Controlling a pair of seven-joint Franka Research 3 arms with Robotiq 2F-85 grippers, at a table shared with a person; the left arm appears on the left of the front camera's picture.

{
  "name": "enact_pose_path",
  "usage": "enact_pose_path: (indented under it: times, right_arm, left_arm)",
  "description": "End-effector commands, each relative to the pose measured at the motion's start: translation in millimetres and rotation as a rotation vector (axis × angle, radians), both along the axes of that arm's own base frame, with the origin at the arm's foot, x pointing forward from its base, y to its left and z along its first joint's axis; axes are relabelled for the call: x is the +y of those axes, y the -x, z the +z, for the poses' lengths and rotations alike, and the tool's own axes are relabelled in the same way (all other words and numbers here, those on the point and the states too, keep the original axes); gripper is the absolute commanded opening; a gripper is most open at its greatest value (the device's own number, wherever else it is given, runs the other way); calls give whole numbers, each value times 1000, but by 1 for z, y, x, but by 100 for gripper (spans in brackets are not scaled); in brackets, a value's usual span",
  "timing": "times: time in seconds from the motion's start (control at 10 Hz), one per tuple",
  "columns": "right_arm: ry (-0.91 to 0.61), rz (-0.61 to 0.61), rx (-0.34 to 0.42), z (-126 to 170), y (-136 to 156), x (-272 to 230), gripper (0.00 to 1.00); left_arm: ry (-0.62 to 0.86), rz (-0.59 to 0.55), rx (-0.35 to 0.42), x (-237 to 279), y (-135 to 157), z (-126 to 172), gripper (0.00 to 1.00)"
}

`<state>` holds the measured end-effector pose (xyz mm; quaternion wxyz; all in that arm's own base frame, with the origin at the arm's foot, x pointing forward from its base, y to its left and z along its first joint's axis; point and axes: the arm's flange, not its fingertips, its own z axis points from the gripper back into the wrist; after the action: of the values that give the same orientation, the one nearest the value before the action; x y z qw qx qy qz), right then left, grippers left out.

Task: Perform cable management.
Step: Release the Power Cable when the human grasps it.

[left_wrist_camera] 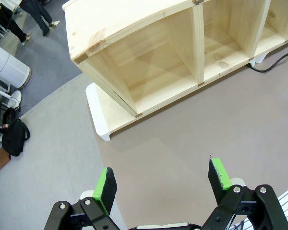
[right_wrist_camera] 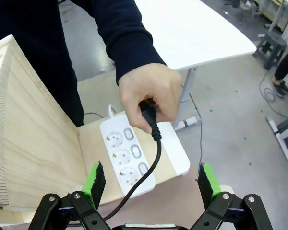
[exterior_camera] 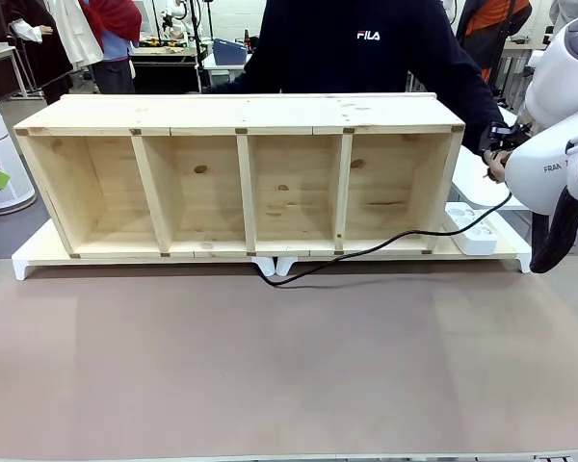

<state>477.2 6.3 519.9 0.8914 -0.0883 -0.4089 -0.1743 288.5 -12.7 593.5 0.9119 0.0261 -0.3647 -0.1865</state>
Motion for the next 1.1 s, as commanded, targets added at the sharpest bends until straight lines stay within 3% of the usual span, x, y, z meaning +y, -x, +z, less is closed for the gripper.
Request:
enact_pose_path:
  times: [0.0, 1.0]
  right_arm:
    - [-9, -3, 5, -1, -1, 1, 100]
    - [-9, -3, 5, -1, -1, 1, 100]
  left_arm:
    - [-1, 2, 0, 0, 0, 0, 100]
    - [-1, 2, 0, 0, 0, 0, 100]
